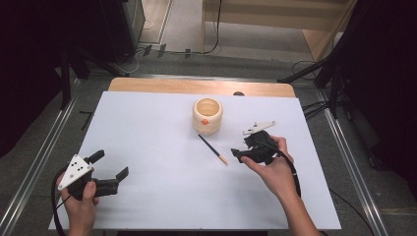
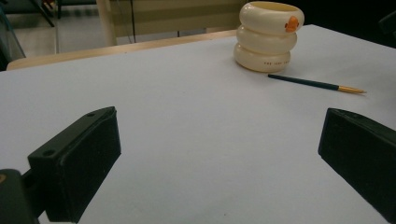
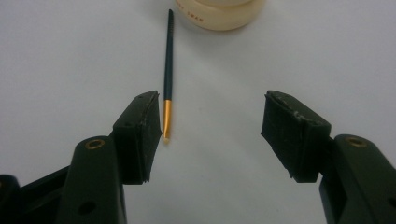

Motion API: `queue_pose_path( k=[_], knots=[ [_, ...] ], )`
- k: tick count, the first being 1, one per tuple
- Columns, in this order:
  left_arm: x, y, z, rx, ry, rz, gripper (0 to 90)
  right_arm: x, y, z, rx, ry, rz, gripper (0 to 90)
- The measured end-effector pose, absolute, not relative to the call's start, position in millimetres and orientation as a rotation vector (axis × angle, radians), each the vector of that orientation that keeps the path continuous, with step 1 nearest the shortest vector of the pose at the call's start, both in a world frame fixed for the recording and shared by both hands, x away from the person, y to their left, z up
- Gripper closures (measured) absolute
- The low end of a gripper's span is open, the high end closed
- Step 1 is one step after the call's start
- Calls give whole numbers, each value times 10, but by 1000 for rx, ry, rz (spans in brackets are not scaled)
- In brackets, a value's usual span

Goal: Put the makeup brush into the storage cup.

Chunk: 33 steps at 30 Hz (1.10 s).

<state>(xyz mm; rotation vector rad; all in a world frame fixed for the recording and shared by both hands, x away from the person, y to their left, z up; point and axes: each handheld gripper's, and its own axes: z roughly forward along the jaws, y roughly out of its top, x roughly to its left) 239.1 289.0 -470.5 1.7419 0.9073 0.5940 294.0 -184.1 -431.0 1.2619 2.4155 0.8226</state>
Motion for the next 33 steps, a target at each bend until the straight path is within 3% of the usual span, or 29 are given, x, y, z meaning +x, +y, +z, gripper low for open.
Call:
queue_pose_path(
  k=[24, 33],
  knots=[
    [2414, 2899, -4701, 1749, 904, 567, 0, 3468, -1198, -4338, 1238, 2681, 513, 449],
    [2427, 2897, -4704, 1766, 899, 564, 0, 3577, -985, -4427, 1318, 2804, 298, 553]
  ],
)
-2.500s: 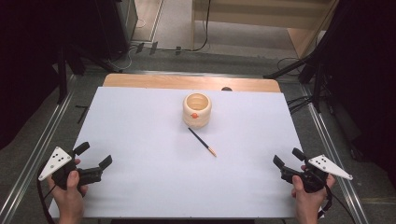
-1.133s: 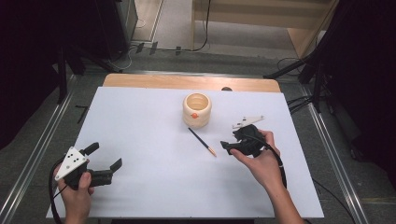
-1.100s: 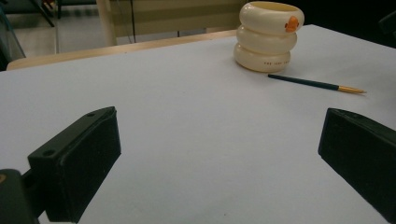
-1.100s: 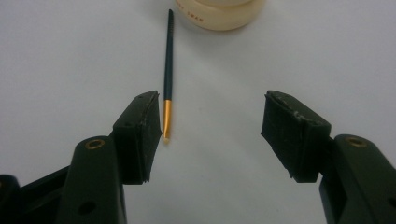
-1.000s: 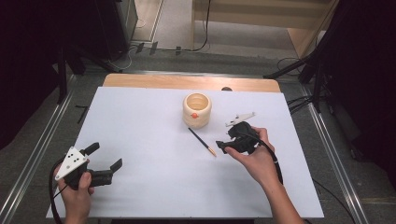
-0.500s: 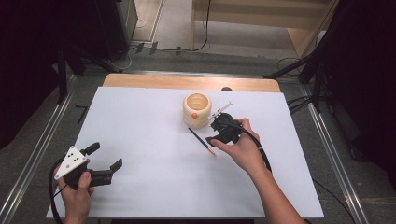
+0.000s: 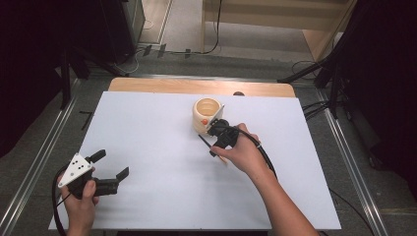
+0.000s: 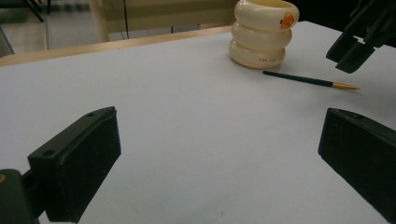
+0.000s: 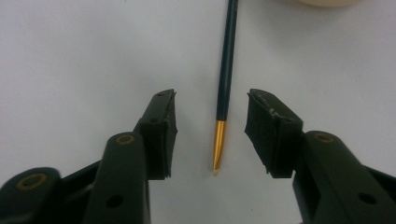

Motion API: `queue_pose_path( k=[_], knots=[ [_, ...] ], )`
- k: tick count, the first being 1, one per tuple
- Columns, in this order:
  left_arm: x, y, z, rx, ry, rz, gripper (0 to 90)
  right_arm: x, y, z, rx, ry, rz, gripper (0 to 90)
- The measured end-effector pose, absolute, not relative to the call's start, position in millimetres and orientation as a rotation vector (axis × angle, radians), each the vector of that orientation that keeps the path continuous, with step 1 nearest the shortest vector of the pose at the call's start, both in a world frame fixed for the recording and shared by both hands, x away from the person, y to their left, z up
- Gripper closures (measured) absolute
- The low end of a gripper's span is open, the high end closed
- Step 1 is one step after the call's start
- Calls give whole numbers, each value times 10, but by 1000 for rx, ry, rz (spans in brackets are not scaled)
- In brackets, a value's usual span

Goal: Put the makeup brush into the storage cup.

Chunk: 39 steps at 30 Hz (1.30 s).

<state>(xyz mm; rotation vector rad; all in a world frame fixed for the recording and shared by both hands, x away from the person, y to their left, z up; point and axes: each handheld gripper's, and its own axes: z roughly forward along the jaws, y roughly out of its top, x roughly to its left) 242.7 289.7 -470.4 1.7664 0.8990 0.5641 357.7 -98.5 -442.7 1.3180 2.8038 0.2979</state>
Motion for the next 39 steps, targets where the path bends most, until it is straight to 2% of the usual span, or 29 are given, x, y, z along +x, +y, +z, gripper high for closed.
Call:
queue_pose_path(
  k=[6, 15, 18, 28, 34, 39],
  knots=[
    [2431, 2882, -4707, 1773, 896, 560, 0, 3670, -926, -4542, 1340, 2845, 154, 661],
    [2442, 2862, -4714, 1791, 886, 554, 0, 3756, -861, -4691, 1352, 2846, 39, 756],
    [2448, 2854, -4719, 1797, 885, 548, 0, 3768, -836, -4732, 1352, 2843, 13, 833],
    [2464, 2783, -4744, 1815, 875, 520, 0, 3731, -856, -4680, 1322, 2849, 34, 847],
    [2499, 2660, -4729, 1814, 858, 484, 0, 3600, -985, -4417, 1305, 2763, 281, 847],
    [2586, 2510, -4675, 1835, 820, 474, 0, 3465, -1144, -4328, 1287, 2682, 430, 848]
  ],
)
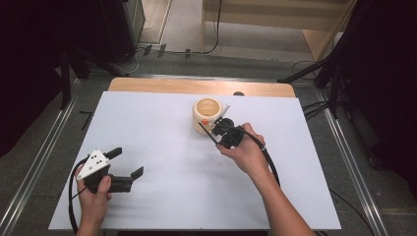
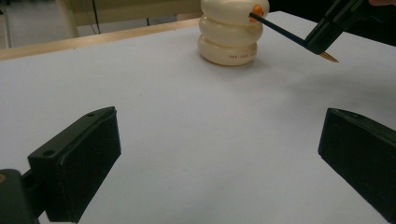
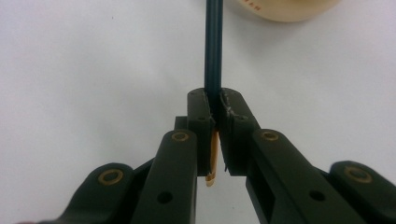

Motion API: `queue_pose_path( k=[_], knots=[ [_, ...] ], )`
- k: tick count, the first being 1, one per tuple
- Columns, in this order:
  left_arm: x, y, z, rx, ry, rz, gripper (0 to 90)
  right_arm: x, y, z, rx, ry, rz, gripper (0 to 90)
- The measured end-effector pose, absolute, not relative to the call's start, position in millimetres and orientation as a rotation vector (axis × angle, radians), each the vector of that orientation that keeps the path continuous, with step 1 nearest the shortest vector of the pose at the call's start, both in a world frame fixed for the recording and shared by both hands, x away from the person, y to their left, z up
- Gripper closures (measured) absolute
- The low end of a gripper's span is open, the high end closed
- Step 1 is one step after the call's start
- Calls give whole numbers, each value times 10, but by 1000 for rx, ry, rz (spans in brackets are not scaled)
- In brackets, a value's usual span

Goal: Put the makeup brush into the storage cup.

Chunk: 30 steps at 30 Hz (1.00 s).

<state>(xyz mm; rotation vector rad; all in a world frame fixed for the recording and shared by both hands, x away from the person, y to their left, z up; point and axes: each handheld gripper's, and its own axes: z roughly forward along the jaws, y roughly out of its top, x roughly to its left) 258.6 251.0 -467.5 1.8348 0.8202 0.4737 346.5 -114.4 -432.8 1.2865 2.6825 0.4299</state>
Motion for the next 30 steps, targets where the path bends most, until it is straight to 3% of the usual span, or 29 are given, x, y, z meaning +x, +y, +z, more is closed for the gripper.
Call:
queue_pose_path(
  k=[17, 30],
  knots=[
    [3085, 1859, -4507, 1817, 683, 388, 0, 3113, -1633, -4314, 1239, 2436, 770, 848],
    [3133, 1686, -4513, 1827, 614, 269, 0, 2843, -1671, -4482, 1140, 2307, 866, 848]
  ],
)
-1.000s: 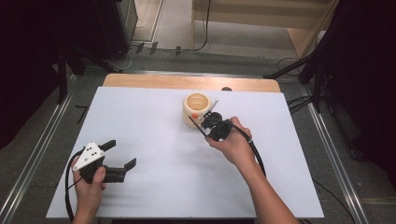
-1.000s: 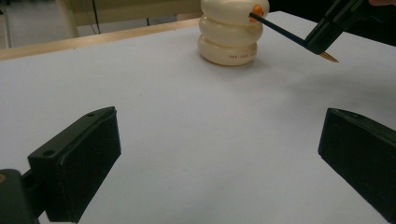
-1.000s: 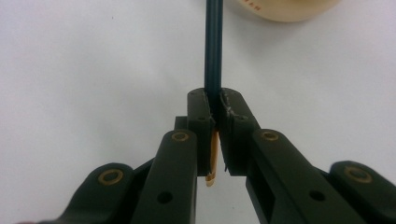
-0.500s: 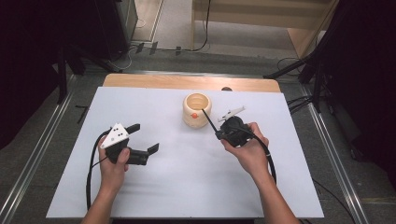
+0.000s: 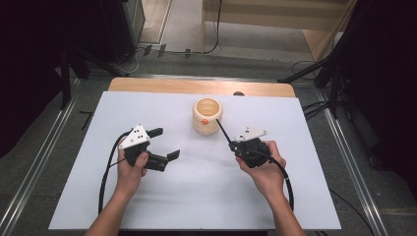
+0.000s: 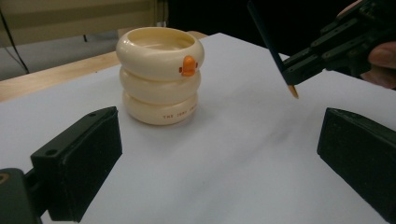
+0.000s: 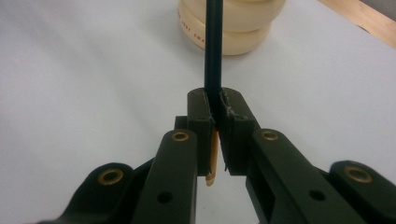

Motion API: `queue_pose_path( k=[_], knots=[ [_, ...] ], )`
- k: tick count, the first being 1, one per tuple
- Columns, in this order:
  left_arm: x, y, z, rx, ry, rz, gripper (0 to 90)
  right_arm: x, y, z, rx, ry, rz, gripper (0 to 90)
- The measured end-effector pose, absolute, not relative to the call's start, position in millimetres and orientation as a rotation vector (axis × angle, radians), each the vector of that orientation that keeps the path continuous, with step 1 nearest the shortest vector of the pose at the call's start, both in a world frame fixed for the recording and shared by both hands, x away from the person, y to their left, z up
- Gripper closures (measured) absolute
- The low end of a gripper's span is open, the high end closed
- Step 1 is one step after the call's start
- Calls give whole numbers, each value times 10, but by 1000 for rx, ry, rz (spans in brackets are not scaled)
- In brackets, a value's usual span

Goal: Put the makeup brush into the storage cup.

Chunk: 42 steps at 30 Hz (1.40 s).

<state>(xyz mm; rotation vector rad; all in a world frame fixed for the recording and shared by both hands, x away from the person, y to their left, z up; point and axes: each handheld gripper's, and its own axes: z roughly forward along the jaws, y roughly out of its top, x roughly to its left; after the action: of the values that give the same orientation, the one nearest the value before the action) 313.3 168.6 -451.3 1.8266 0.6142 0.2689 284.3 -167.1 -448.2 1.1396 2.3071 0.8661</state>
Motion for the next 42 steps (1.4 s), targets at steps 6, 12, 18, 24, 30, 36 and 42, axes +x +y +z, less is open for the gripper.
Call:
queue_pose_path(
  k=[6, 12, 18, 24, 30, 36, 42],
  knots=[
    [3113, 1681, -4490, 1820, 611, 245, 44, 2804, -1621, -4544, 1069, 2285, 847, 848],
    [3100, 1696, -4461, 1804, 627, 217, 68, 2736, -1574, -4569, 975, 2262, 842, 847],
    [3102, 1624, -4444, 1809, 657, 193, 147, 2699, -1520, -4619, 871, 2237, 805, 847],
    [3101, 1548, -4461, 1830, 677, 185, 261, 2648, -1432, -4630, 749, 2202, 788, 846],
    [3079, 1496, -4447, 1844, 657, 154, 391, 2623, -1374, -4646, 701, 2180, 755, 847],
    [3051, 1450, -4430, 1866, 632, 134, 463, 2554, -1289, -4658, 610, 2141, 737, 847],
    [3053, 1431, -4428, 1875, 636, 119, 484, 2534, -1213, -4692, 543, 2153, 723, 847]
  ],
)
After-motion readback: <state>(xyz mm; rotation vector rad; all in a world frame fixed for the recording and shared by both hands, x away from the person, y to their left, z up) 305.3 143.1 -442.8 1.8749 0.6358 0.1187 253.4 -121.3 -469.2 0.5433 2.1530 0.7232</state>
